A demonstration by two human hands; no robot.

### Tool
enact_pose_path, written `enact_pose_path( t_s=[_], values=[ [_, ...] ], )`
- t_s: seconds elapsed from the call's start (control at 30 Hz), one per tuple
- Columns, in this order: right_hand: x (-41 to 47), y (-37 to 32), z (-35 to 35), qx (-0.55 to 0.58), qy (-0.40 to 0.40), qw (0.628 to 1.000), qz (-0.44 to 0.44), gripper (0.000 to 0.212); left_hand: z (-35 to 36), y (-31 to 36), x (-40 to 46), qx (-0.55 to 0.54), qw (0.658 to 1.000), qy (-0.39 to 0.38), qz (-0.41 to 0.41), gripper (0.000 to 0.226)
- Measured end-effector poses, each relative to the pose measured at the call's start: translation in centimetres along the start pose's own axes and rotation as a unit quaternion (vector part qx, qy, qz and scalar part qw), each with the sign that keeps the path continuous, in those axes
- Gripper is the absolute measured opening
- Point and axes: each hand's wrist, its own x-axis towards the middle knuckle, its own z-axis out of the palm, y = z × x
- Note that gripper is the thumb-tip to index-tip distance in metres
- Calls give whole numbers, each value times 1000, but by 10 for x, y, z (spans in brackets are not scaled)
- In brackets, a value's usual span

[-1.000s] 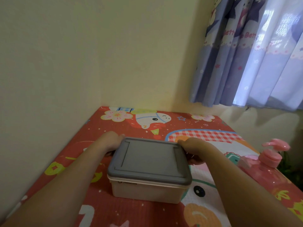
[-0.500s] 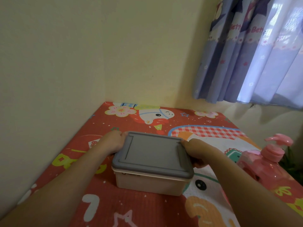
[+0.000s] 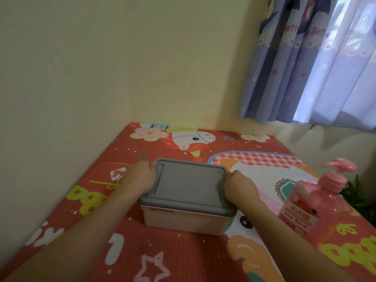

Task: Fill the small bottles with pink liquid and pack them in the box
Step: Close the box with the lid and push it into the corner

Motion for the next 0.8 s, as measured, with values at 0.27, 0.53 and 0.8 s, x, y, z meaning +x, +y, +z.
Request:
enact_pose_path(
  t_s=[0.27,0.53,0.8],
  values=[
    [-8,-7,-12,-8,0,1000,0,25,-6,4,-8,-24,1000,11,-7,28],
    [-18,-6,-4,-3,60,998,-32,25,0,5,-25,-66,995,72,-34,22],
    [-8,4,2,27,114,992,-45,40,-3,0,-29,-117,988,73,-76,22]
  ],
)
